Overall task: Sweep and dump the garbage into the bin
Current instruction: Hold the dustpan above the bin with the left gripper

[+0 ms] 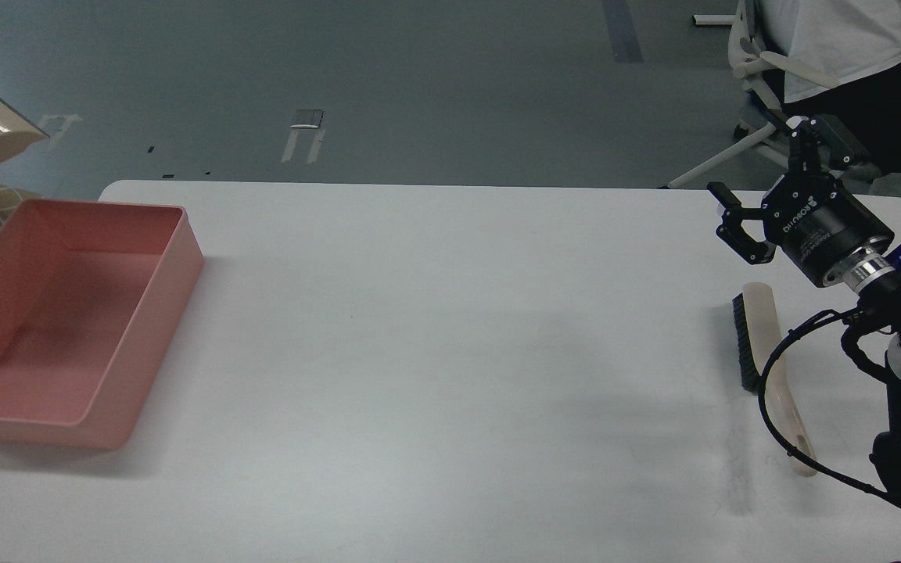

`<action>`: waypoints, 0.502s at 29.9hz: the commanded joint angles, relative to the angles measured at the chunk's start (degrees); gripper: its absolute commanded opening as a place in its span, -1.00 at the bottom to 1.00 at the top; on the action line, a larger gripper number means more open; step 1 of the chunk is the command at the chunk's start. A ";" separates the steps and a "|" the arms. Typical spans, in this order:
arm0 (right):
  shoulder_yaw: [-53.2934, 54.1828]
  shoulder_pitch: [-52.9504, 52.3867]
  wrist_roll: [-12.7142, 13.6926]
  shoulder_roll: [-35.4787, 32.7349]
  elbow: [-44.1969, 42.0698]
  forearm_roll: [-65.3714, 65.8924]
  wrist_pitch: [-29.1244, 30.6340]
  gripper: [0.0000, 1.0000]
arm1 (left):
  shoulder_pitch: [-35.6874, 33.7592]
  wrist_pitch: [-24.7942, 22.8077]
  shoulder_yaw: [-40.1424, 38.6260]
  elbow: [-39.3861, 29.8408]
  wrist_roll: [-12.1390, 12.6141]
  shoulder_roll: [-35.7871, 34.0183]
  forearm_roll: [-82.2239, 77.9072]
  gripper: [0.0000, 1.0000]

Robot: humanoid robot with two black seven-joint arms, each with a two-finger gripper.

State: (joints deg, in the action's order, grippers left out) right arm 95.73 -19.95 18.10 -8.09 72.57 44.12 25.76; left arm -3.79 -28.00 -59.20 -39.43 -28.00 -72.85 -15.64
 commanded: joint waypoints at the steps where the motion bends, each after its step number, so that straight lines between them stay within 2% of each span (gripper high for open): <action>1: -0.01 0.00 0.00 0.00 0.03 0.00 -0.01 1.00 | 0.10 0.00 0.32 -0.03 0.00 0.08 -0.09 -0.60; 15: 0.08 0.88 0.00 0.09 0.30 0.00 -0.01 1.00 | 0.10 0.00 0.40 -0.21 0.00 0.08 0.08 -0.60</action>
State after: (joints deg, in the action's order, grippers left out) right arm 95.77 -19.08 18.10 -8.00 72.86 44.12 25.74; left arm -3.69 -28.00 -58.87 -39.46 -28.00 -72.78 -15.58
